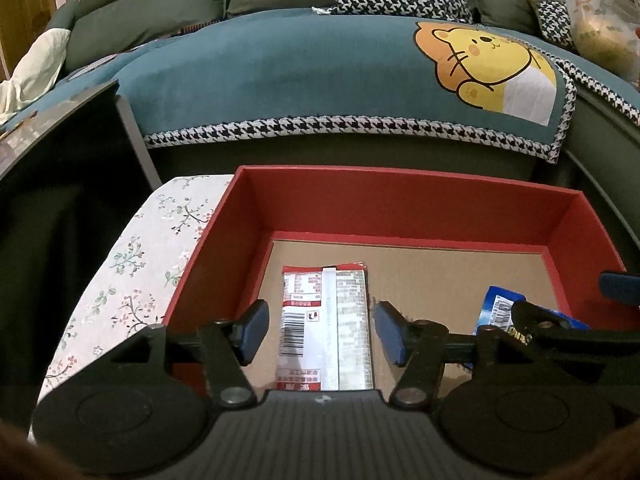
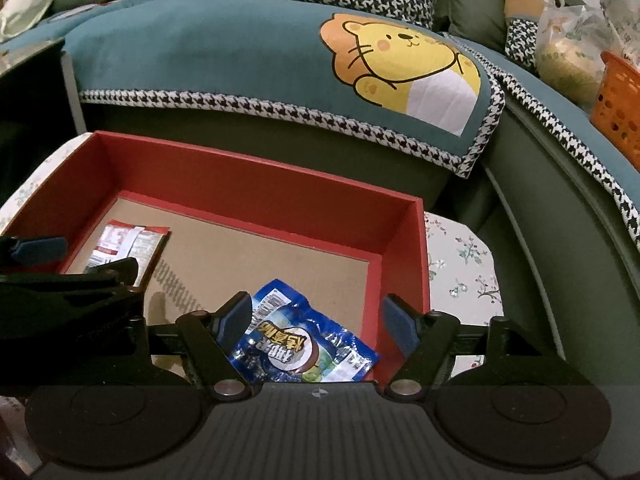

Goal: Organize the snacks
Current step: 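Release the wafer pack with the left gripper while the right drops a blue candy bag into the box, then withdraw both grippers from the red box toward the remaining snacks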

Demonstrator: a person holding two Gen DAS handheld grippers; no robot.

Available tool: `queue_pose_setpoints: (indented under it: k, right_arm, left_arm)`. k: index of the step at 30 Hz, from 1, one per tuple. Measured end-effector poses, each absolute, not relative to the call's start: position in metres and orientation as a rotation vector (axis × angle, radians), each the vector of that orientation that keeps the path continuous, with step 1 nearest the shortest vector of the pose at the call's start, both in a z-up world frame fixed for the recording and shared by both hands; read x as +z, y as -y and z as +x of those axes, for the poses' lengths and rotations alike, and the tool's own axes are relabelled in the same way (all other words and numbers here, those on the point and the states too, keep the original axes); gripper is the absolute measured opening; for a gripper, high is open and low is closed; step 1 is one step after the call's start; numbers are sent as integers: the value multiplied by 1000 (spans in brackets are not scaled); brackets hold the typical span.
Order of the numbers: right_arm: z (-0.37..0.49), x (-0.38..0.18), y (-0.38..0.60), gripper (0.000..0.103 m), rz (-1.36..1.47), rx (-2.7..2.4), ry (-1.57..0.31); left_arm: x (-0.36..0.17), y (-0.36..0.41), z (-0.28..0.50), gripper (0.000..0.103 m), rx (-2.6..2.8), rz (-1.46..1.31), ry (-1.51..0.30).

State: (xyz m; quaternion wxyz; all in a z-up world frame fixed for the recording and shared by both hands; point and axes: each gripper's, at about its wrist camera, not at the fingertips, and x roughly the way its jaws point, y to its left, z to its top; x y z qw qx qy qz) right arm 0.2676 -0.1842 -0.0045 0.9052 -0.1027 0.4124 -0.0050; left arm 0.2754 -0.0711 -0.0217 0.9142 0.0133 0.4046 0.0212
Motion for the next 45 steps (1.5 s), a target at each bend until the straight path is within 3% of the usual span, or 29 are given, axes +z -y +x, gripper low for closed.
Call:
queue_pose_setpoints:
  k: [21,45]
  right_arm:
    - [231,31,183,85,-189,-17,-822]
    - [164,12,165,86,-190,64,-963]
  left_arm:
    - [15,54,231,103,7,-16,-789]
    - [13,5,162,103,-3,-94,-868]
